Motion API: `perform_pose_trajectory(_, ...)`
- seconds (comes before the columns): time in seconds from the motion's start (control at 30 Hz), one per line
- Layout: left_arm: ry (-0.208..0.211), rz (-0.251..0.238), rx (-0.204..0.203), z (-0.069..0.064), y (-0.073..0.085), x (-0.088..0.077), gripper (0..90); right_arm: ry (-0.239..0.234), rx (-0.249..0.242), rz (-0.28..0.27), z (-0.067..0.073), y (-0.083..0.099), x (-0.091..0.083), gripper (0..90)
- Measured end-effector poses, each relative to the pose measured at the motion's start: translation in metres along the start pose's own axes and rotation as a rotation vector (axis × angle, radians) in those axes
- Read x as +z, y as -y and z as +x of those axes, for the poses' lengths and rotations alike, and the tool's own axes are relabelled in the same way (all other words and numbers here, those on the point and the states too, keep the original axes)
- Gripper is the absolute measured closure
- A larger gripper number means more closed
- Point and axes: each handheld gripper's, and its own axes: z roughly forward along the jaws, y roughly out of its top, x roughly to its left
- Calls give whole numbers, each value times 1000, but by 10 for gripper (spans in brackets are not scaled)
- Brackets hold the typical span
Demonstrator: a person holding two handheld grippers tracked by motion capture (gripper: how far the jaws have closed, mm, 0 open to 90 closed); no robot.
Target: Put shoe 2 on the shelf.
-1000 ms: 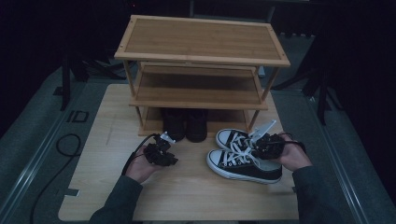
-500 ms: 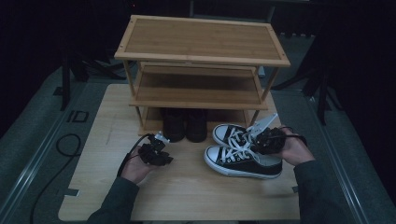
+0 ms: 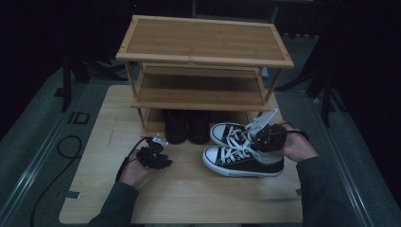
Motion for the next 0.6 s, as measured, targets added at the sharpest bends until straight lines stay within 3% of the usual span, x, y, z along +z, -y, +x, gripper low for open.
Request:
perform_pose_trajectory(0.17,-33,2,18,-1,3,2,680,3,-17,-13,-1,-7,-2,855)
perform_pose_trajectory(0.4,-35,-3,24,-5,9,8,667,-11,-49,-39,-1,-20,-7,855)
perform_pose_trajectory(0.6,-43,-10,29,-5,9,3,667,-26,-68,-44,-1,-30,-10,854)
